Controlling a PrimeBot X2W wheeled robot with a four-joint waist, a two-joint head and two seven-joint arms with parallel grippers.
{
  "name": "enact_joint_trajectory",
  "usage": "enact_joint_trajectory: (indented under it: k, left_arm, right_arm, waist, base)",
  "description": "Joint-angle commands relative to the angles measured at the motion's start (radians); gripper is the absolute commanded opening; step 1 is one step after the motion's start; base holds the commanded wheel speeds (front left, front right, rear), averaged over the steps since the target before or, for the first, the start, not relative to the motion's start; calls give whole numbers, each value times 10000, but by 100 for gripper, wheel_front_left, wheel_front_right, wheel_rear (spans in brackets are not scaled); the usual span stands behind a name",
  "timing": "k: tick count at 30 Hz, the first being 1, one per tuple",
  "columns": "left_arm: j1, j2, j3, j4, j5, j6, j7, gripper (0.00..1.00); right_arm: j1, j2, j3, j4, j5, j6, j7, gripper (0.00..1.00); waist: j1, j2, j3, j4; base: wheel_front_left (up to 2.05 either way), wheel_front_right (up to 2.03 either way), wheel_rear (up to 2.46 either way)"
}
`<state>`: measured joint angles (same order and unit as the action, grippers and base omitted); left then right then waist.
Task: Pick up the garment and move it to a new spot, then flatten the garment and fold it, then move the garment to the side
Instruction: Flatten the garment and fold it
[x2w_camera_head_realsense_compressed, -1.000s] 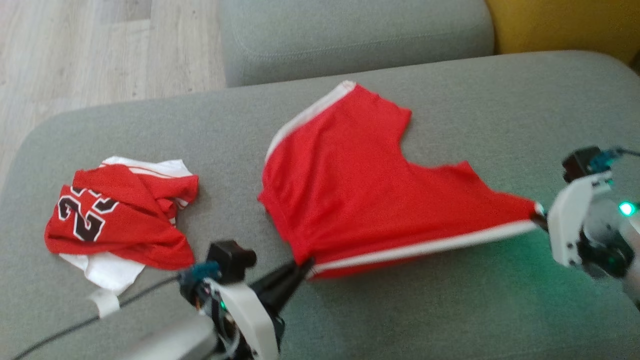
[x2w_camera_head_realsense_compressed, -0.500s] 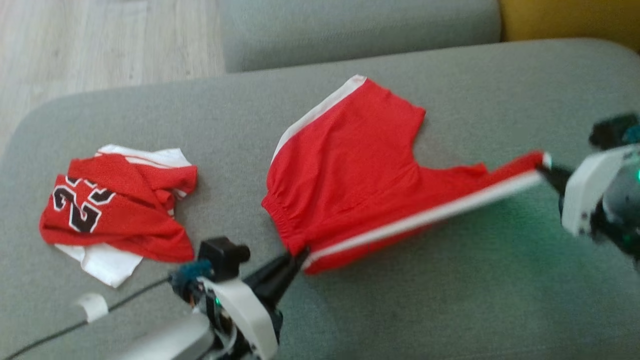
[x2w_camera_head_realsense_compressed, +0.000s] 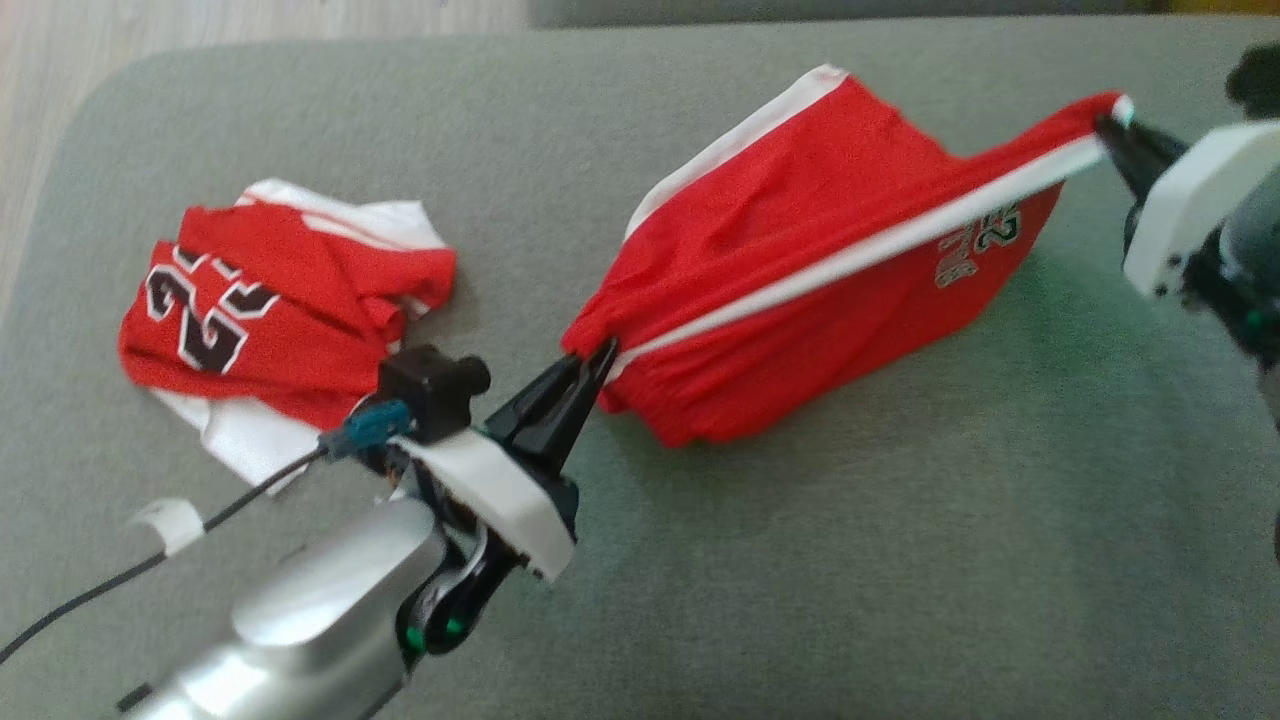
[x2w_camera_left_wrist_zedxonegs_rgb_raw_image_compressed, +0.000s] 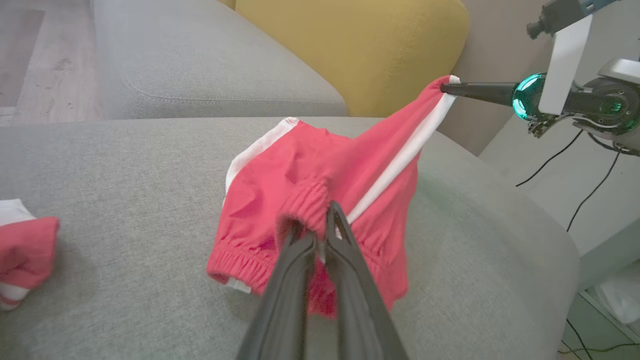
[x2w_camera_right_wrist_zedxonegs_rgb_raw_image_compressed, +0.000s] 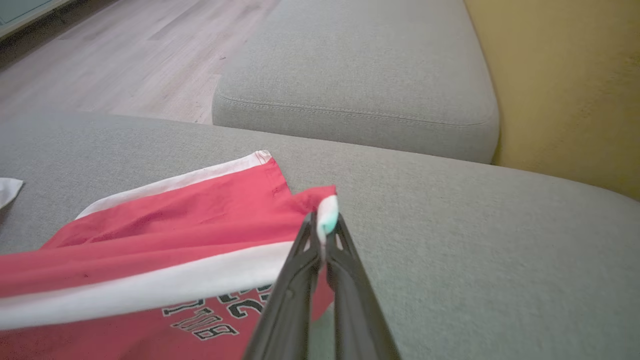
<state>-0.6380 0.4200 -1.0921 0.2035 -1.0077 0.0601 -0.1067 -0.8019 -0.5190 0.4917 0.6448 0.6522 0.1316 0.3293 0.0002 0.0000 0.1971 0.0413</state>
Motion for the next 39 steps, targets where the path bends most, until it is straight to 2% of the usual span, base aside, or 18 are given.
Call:
enact_joint_trajectory:
  k: [1, 19, 30, 31, 32, 33, 34, 35, 39]
  left_arm:
    - [-666, 70, 569, 5, 23, -74, -161, 0]
    - [-2492, -1820, 181, 2571, 473, -1245, -402, 0]
    - [-3005, -2504, 52, 3689, 456, -1652, -755, 0]
    - [-3057, -2543, 46, 3770, 461, -1673, -787, 0]
    - [-3100, -2578, 42, 3861, 469, -1687, -819, 0]
    - [-3132, -2617, 44, 3955, 473, -1696, -855, 35]
    - [-3154, -2656, 56, 4051, 465, -1702, -885, 77]
    - [-3178, -2686, 73, 4144, 459, -1705, -918, 100]
    - [-3126, -2741, 165, 4562, 404, -1697, -1060, 100]
  right_arm:
    - [-552, -6, -161, -24, -210, -9, 35, 0]
    - [-3375, 900, -510, 3192, -2242, -9, -558, 0]
    - [-4137, 1111, -717, 4704, -2595, -9, -1406, 0]
    - [-4230, 1107, -763, 4828, -2636, -9, -1511, 31]
    - [-4311, 1124, -824, 4950, -2662, -9, -1632, 100]
    - [-4387, 1161, -924, 5068, -2644, -9, -1772, 100]
    - [-4474, 1204, -1102, 5186, -2555, -9, -1953, 100]
    - [-4561, 1250, -1268, 5307, -2486, -9, -2131, 100]
    - [-4675, 1427, -1493, 5599, -2493, -9, -2893, 100]
  waist:
    - [-2, 0, 488, 465]
    - [-2, 0, 2259, 1891]
    - [-2, 0, 2604, 2287]
    - [-2, 0, 2629, 2298]
    - [-2, 0, 2642, 2303]
    - [-2, 0, 2643, 2311]
    - [-2, 0, 2640, 2316]
    - [-2, 0, 2632, 2319]
    - [-2, 0, 2415, 2269]
  base:
    - [0, 0, 0]
    - [0, 0, 0]
    - [0, 0, 0]
    - [0, 0, 0]
    - [0, 0, 0]
    - [0, 0, 0]
    - [0, 0, 0]
    - [0, 0, 0]
    - [0, 0, 0]
